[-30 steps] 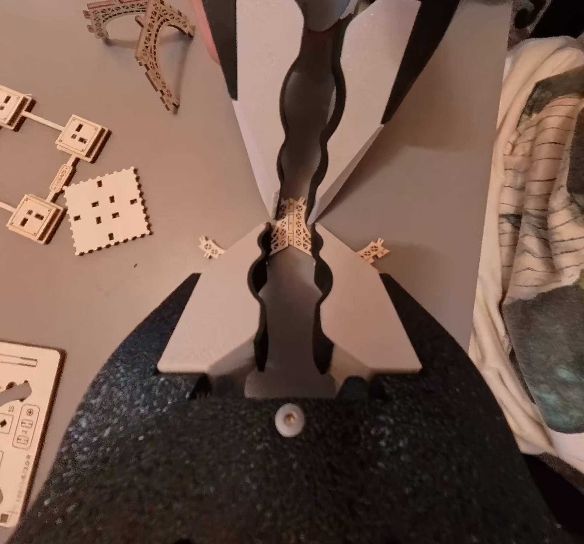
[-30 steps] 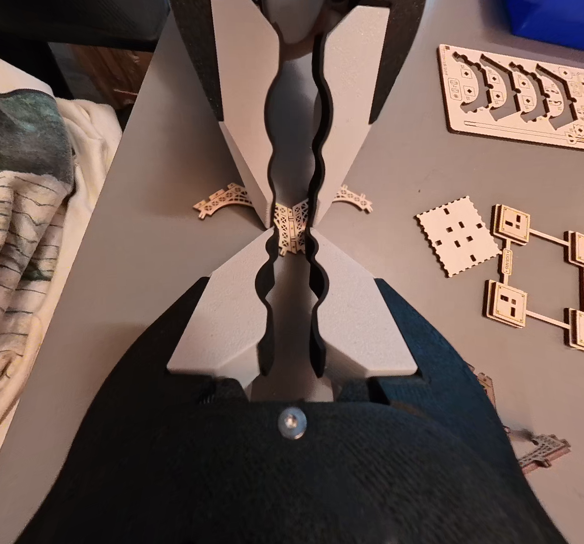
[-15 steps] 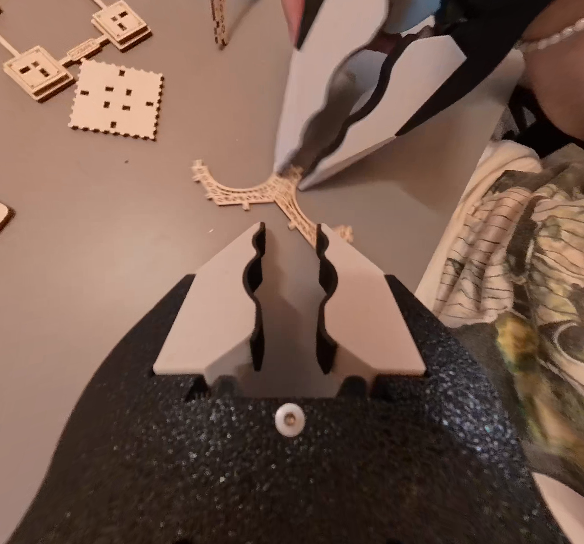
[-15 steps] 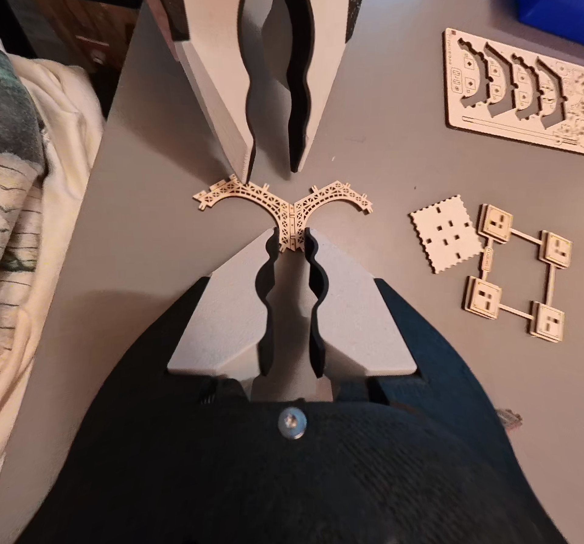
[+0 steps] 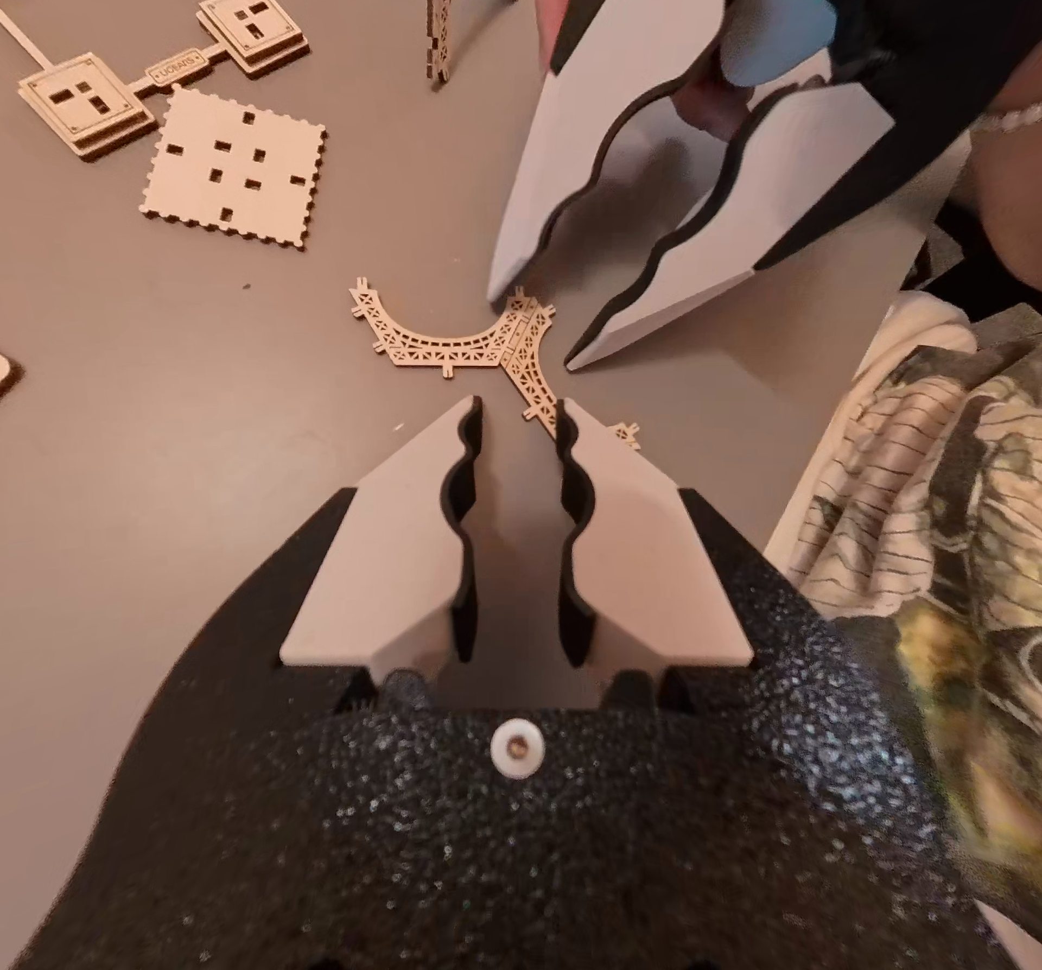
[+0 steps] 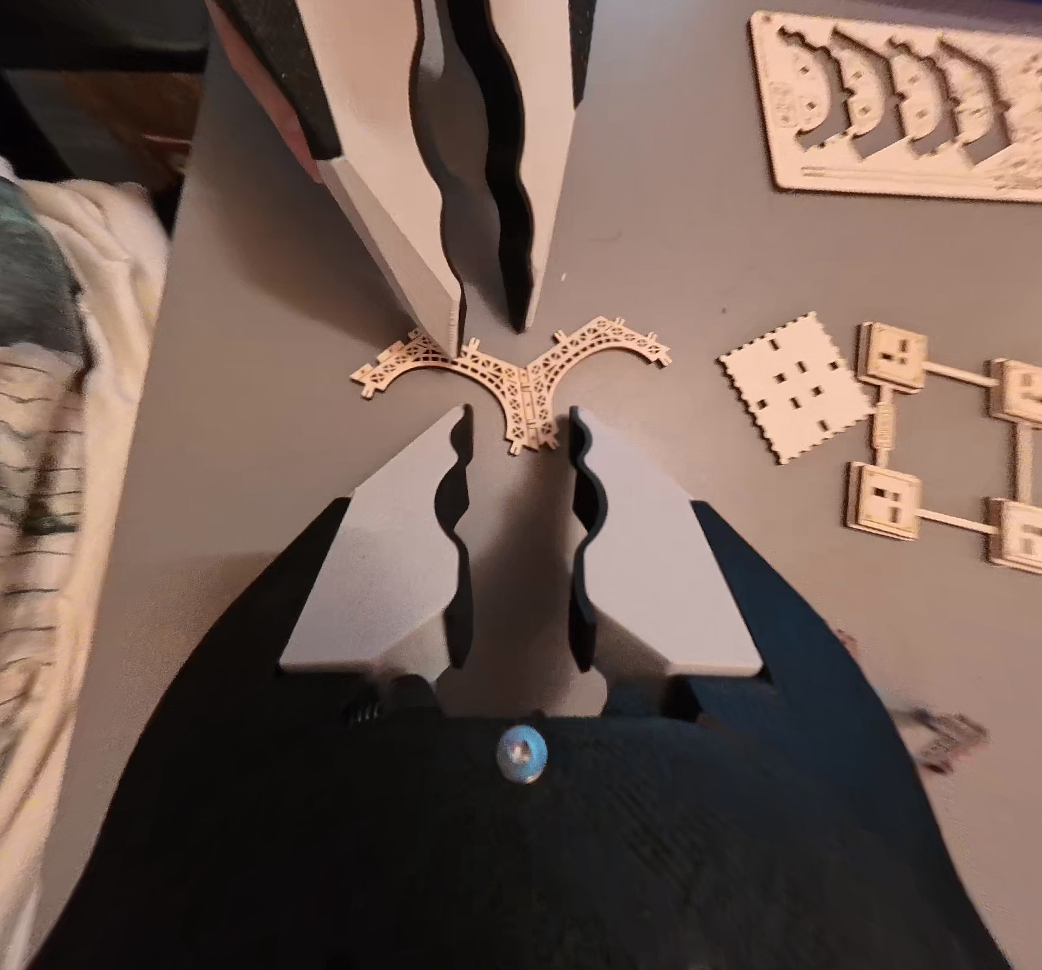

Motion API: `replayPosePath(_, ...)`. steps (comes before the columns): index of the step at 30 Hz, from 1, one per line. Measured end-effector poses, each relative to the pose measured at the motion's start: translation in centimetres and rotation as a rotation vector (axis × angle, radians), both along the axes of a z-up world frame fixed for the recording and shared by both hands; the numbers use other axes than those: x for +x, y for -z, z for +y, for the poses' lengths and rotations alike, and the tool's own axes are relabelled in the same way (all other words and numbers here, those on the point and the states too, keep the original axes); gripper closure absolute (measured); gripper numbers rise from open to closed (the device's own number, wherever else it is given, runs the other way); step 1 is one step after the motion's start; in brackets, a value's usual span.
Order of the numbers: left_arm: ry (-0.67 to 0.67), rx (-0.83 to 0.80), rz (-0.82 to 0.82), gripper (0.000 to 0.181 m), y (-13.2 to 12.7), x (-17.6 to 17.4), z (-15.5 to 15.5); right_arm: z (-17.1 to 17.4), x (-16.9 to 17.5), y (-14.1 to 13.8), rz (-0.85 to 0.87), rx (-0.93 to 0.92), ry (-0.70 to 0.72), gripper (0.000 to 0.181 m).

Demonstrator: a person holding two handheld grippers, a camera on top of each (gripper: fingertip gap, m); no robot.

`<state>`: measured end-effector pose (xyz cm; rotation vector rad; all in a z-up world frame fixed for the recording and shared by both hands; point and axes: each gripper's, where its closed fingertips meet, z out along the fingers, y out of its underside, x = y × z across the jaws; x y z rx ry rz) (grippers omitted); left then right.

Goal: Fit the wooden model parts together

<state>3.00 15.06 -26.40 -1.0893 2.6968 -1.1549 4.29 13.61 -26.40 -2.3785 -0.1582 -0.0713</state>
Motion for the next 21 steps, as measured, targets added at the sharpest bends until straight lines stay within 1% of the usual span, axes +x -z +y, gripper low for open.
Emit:
replayPosePath(1,0.002,0.000,-0.001,0.159,0.0,0.0,0.0,0.0,-0.3,0.1,0.057,-0.008,-0.007,0.156)
replayPosePath(4,-0.004,-0.017,0.010,0.160,0.0,-0.1,0.1,0.4,0.1,0.2,0.129,0.013,0.023,0.162)
replayPosePath(7,-0.008,-0.059,0.040,0.157,-0.1,-0.4,0.1,0.2,0.0,0.1,0.103,0.006,-0.008,0.166)
replayPosePath(10,-0.045,-0.137,0.074,0.155,-0.7,-0.1,0.2,0.2,0.3,-0.5,-0.023,0.018,0.007,0.167)
replayPosePath(14,-0.035,-0.261,0.116,0.153,-1.9,0.2,-0.2,0.8,0.8,-3.1,-0.232,0.147,0.038,0.167)
replayPosePath(16,-0.005,-0.318,0.132,0.158,-2.6,0.2,-0.8,1.0,0.9,-4.6,-0.293,0.218,0.077,0.167)
replayPosePath(18,0.035,-0.409,0.107,0.173,-3.9,0.3,-1.5,1.1,0.6,-5.6,-0.298,0.278,0.092,0.167)
replayPosePath(19,0.050,-0.448,0.095,0.175,-4.5,0.4,-1.8,0.9,0.6,-5.8,-0.290,0.290,0.111,0.166)
replayPosePath(20,0.063,-0.454,0.091,0.177,-4.7,0.4,-1.9,0.8,0.6,-5.9,-0.279,0.298,0.122,0.167)
replayPosePath(21,0.071,-0.424,0.083,0.181,-4.3,0.5,-1.7,0.5,0.5,-6.1,-0.262,0.317,0.126,0.174)
